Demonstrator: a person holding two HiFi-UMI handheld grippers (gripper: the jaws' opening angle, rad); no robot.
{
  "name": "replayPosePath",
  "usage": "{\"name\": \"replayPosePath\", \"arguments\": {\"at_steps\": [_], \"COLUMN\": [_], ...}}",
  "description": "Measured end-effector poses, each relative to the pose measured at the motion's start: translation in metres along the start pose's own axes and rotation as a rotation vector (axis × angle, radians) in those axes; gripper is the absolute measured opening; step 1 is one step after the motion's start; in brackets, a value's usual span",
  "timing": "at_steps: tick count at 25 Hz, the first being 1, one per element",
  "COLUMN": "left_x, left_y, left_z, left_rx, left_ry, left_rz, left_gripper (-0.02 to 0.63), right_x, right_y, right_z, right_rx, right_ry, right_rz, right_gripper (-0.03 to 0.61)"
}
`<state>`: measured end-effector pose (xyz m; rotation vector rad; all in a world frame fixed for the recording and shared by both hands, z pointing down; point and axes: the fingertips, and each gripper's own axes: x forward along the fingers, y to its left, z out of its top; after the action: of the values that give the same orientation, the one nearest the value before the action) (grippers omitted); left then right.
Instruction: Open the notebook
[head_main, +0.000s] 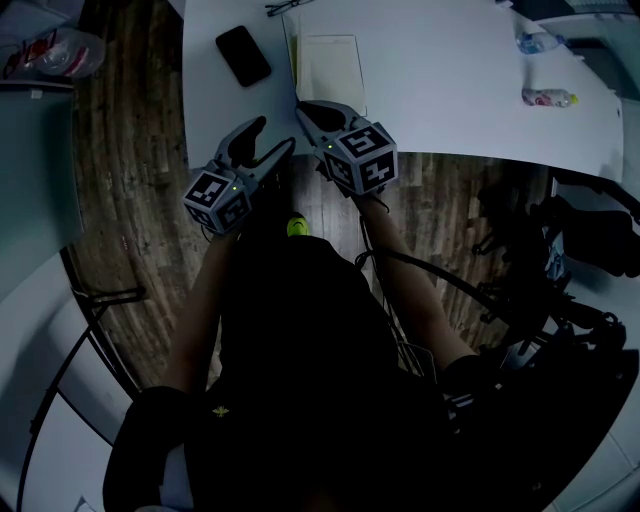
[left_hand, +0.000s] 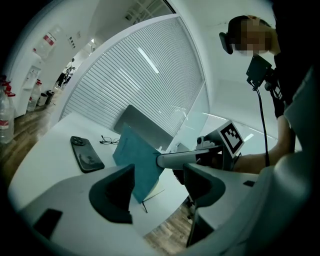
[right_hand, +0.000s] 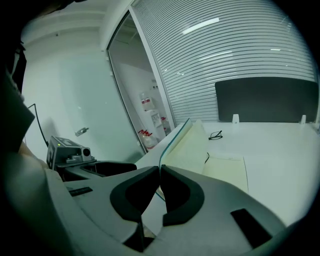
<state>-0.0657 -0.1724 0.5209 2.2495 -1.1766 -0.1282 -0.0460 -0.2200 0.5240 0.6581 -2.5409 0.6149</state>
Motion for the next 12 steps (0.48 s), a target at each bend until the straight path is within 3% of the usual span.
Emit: {"name": "replayPosePath", "arguments": {"at_steps": [12], "left_x": [-0.011], "left_y": [0.011], "left_z": [-0.004], "left_rx": [-0.011], "left_ry": [0.001], "left_rz": [0.010], "left_gripper": [0.305], "right_x": [0.023], "right_y": [0.022], "right_z": [-0.006], "right_rx": [-0.027], "right_ry": [0.047], "right_rz": [0.081], "right_gripper": [0.025]}}
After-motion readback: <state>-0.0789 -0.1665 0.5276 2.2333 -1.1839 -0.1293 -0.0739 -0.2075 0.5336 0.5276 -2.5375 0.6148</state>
